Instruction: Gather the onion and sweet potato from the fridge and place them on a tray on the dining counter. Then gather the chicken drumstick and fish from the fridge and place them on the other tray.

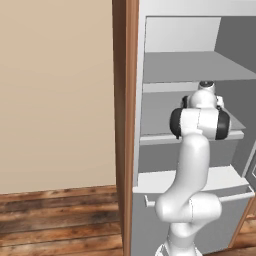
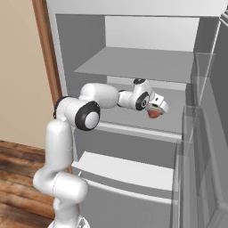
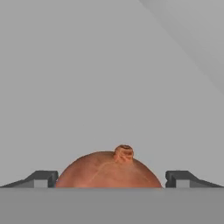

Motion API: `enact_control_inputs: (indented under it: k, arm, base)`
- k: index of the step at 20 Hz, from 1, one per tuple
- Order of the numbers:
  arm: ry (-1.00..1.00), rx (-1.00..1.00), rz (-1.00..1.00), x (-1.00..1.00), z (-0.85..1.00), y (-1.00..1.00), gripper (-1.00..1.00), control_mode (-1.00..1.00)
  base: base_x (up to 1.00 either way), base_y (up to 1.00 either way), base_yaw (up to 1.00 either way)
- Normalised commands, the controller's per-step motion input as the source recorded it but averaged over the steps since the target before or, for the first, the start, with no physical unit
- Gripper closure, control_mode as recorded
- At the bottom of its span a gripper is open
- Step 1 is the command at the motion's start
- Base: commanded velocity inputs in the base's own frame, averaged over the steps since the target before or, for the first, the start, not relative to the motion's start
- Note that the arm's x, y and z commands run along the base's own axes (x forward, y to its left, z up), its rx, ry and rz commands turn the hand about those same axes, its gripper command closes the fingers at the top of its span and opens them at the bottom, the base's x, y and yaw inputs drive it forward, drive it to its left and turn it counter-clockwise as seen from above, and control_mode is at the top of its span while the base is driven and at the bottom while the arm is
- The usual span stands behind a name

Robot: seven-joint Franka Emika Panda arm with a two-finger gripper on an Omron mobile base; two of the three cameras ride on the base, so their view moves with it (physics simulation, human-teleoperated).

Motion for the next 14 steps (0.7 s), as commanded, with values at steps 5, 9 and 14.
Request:
enact_control_inputs:
  k: [5, 9, 14]
  arm:
    - [0.09, 0.08, -0.03, -0.02, -0.55, 0.0, 1.0, -1.0]
    - [-0.17, 0.28, -0.09, -0.05, -0.85, 0.0, 1.0, -1.0]
    - [-0.46, 0.34, -0.06, -0.01, -0.88, 0.0, 1.0, -1.0]
  base:
    - [0.0, 0.0, 0.0]
    - [0.0, 0.0, 0.0]
    - [0.0, 0.0, 0.0]
